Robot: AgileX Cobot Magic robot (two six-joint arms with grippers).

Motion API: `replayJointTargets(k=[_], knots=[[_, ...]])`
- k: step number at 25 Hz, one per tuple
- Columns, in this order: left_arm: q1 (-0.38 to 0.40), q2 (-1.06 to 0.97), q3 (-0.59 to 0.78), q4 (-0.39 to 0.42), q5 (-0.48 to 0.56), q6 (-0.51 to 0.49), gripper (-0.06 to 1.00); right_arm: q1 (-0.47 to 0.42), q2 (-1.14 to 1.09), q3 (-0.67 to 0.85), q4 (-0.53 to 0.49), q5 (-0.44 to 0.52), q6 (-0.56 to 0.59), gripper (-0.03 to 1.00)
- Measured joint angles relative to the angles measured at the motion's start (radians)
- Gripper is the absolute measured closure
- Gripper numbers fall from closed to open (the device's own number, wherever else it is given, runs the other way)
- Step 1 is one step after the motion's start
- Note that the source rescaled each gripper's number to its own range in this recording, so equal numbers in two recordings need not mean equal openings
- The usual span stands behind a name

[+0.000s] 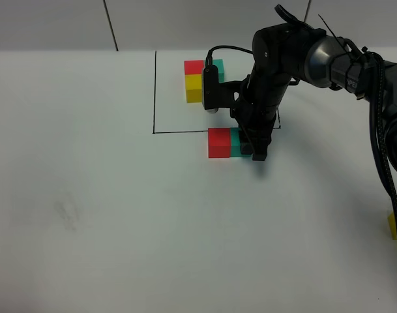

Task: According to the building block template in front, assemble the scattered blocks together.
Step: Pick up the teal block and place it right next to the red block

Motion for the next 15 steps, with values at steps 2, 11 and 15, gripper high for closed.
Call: replayJointTargets(k=[2,11,15], knots=[[0.0,0.0,0.0,0.0,0.0,0.0,0.26,0.0,0.0,0.0,0.0,0.0,0.0,0.71],[0.0,0.0,0.0,0.0,0.0,0.0,0.26,0.0,0.0,0.0,0.0,0.0,0.0,0.71],[0.0,0.0,0.0,0.0,0.0,0.0,0.26,0.0,0.0,0.0,0.0,0.0,0.0,0.71]])
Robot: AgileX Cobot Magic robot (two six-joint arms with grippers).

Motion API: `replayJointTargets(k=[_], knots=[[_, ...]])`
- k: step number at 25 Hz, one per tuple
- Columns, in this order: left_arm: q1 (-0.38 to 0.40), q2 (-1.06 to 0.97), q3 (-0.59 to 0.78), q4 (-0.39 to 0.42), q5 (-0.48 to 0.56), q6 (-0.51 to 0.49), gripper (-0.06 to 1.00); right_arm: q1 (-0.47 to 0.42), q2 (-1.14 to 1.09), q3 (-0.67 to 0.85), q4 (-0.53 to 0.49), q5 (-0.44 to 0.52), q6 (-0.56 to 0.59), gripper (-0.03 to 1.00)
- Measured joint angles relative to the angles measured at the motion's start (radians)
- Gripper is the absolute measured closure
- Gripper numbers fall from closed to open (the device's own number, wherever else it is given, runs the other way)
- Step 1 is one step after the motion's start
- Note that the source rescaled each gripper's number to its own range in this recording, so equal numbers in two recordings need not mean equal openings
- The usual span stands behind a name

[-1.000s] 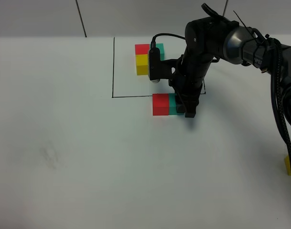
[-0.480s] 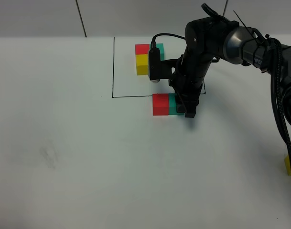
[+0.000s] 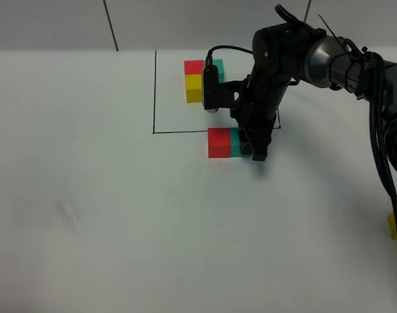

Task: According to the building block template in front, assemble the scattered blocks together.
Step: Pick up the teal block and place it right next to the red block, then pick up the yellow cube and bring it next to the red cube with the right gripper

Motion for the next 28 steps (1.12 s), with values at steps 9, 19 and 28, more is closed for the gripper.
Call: replayJointTargets(k=[9,19,28], knots=[[0.0,0.0,0.0,0.0,0.0,0.0,0.26,0.0,0.0,0.0,0.0,-0.002,0.0,0.71],[0.0,0.0,0.0,0.0,0.0,0.0,0.26,-0.007,-0.091,0.003,-0.058,-0.032,0.257,0.28],[0.0,0.0,0.0,0.0,0.0,0.0,0.26,-0.1,-0.265,0.134,-0.16,0.17,0.672,0.13]])
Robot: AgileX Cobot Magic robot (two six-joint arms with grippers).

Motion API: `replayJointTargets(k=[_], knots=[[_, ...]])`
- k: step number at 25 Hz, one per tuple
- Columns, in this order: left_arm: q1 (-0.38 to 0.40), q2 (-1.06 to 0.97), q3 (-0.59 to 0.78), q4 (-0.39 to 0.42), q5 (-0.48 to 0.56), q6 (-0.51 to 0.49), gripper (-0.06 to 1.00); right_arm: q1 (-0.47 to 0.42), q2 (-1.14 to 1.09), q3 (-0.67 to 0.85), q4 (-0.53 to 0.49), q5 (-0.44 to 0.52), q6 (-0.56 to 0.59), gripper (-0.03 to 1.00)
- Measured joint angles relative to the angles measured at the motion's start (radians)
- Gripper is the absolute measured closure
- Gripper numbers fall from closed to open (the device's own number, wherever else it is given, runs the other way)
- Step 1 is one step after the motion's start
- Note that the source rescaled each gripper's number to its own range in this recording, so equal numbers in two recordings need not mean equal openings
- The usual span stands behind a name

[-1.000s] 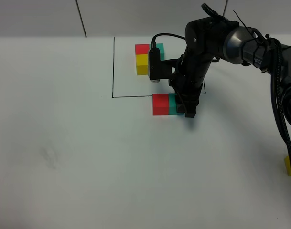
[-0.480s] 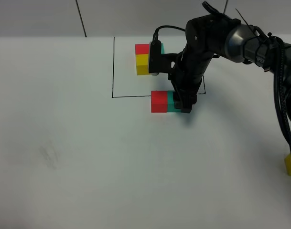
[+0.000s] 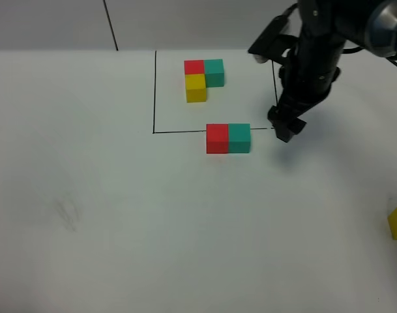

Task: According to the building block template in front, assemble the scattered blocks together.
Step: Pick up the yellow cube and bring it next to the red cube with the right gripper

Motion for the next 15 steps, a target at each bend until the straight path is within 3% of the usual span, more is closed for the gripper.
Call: replayJointTargets(k=[3,10,15], knots=[[0.0,0.0,0.0,0.0,0.0,0.0,0.26,-0.074,-0.109,0.179,-0.007,-0.072,0.085,0.13],[0.0,0.0,0.0,0.0,0.0,0.0,0.26,-0.299,-0.445,0.648,-0.014,-0.429,0.413,0.13],[0.0,0.0,0.0,0.0,0.0,0.0,0.26,-0.41,-0.552,0.835,-0.013,-0.538,0.47,0.13]])
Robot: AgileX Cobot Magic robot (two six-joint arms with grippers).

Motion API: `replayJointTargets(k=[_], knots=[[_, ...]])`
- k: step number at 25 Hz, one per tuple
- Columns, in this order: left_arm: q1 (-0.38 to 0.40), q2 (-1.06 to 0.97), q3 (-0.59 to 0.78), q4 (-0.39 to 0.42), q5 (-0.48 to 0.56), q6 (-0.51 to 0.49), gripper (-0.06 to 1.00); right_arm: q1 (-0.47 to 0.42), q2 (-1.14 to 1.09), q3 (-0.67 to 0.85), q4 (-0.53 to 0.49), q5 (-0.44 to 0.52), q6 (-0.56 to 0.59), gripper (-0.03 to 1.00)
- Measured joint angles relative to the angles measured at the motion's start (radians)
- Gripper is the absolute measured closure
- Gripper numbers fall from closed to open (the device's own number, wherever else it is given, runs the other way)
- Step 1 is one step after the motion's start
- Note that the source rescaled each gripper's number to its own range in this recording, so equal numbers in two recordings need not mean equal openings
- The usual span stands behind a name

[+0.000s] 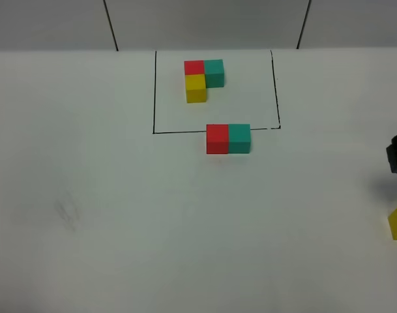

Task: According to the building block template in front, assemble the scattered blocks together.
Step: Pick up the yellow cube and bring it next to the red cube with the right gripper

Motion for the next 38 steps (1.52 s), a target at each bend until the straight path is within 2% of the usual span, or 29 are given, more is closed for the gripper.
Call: replayJointTargets(k=[9,17,38], knots=[[0.0,0.0,0.0,0.0,0.0,0.0,0.26,-0.016,-0.004,0.047,0.014,0.038,0.037,0.13],[0.0,0.0,0.0,0.0,0.0,0.0,0.26,-0.026,-0.005,0.14,0.022,-0.05,0.037,0.13],[0.0,0.0,0.0,0.0,0.0,0.0,0.26,-0.055,0.092,0.146,0.044,-0.087,-0.028,0.13]])
